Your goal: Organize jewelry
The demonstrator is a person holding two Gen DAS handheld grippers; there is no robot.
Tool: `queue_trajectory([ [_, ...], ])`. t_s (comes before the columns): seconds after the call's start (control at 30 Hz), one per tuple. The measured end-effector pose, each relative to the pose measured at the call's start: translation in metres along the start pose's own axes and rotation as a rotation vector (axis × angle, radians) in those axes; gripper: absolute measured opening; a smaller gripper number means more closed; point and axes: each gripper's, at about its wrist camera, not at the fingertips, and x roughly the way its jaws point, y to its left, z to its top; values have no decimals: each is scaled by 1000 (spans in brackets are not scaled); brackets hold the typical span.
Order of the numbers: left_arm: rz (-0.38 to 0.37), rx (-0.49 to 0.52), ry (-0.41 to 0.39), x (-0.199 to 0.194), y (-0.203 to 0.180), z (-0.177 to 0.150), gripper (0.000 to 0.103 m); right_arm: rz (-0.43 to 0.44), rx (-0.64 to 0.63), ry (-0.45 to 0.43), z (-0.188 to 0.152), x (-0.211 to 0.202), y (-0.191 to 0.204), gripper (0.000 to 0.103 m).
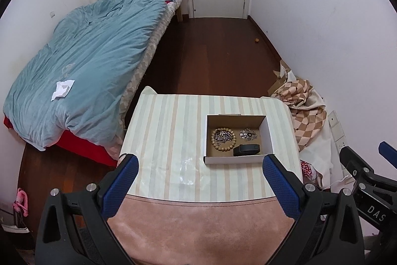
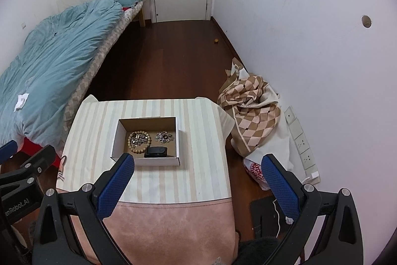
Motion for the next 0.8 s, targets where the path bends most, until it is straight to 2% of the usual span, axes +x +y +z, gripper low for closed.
queue_trajectory([
  [0.8,-5,0,3,2,-2,-1,102,11,-10,5,-3,-3,4,103],
])
